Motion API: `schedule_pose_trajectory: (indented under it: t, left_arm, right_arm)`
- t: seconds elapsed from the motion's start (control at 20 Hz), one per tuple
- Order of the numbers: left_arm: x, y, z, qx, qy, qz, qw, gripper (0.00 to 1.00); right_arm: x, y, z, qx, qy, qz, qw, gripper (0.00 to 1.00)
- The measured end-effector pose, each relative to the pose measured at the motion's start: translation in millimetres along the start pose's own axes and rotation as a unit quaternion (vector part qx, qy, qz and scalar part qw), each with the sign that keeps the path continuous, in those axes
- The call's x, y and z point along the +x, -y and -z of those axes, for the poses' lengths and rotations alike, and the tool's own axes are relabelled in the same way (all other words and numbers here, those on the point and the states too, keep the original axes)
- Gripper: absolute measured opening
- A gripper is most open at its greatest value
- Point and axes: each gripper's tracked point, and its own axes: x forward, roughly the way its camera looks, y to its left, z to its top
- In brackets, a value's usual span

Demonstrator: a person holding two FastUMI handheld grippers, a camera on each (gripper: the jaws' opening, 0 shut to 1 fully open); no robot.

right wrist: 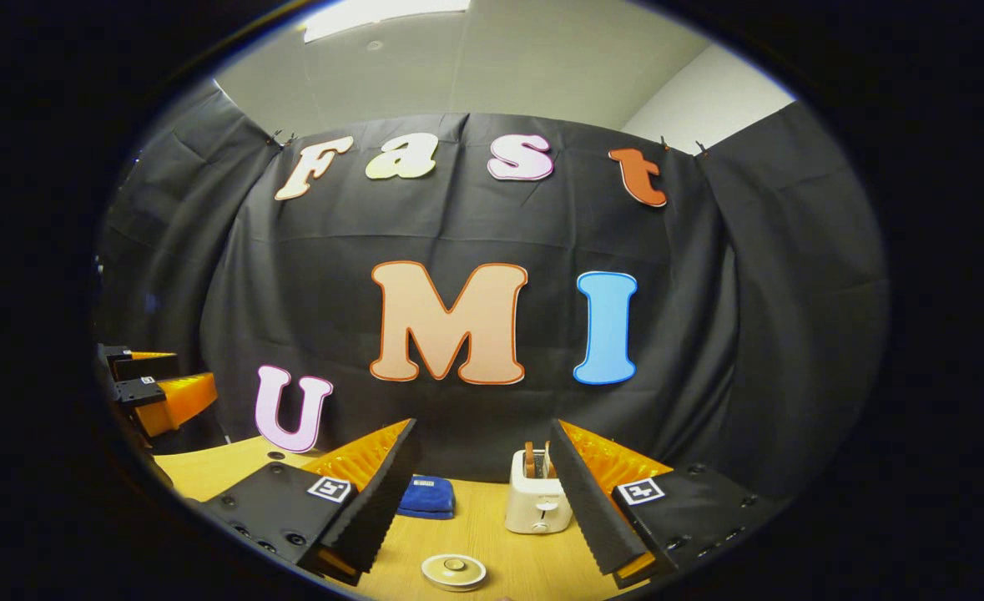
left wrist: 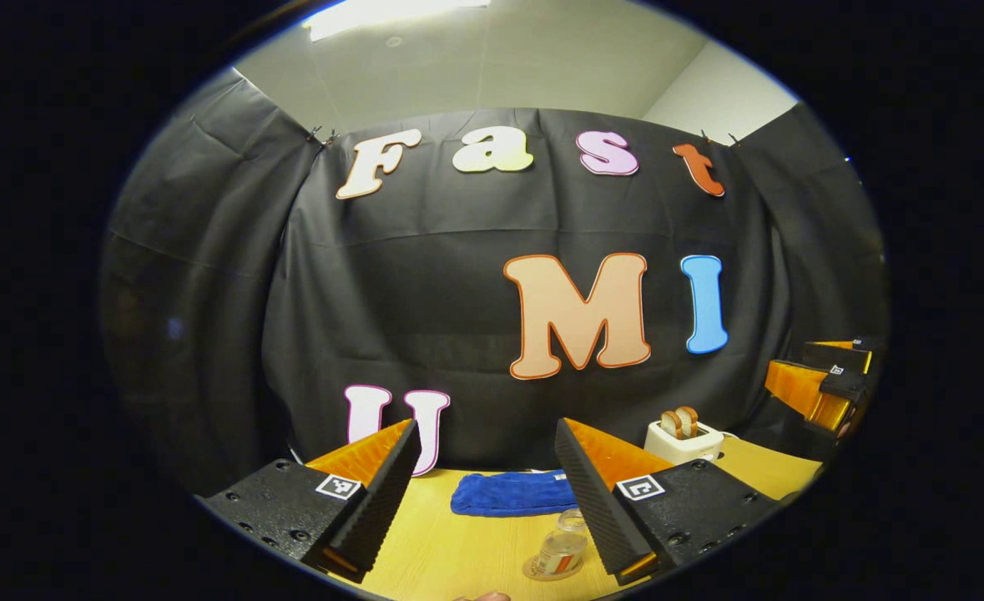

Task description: Open the teacup lid with one hand, grasp the water bottle and pour water into the teacup with the other hand; after pouring, place the water bottle on the coaster and then close the teacup lid.

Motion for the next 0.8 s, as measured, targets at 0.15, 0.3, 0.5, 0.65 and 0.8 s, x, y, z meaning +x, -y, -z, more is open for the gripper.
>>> schedule_pose_trajectory:
  t: [0.15,0.3,0.5,0.65,0.8]
  left_arm:
    - [0.4,-1.9,2.3,0.001,-0.003,0.000,1.000,0.94]
    - [-0.4,-4.3,2.3,0.003,-0.003,-0.002,1.000,0.92]
    - [-3.9,-11.0,-0.6,0.014,-0.002,-0.008,1.000,0.92]
    - [-8.1,-19.3,-5.5,0.024,0.001,-0.020,1.000,0.95]
    - [-10.9,-26.5,-5.9,0.028,0.002,-0.030,0.999,0.95]
  right_arm:
    - [-1.1,-2.8,2.1,-0.007,-0.003,-0.003,1.000,0.94]
    - [-0.8,-8.2,4.8,-0.006,-0.004,-0.011,1.000,0.98]
    - [9.6,-16.7,33.7,-0.012,-0.035,-0.036,0.999,0.99]
    - [15.8,-22.6,66.9,-0.026,-0.067,-0.056,0.996,0.99]
    - [21.1,-24.8,93.4,-0.040,-0.093,-0.065,0.993,0.99]
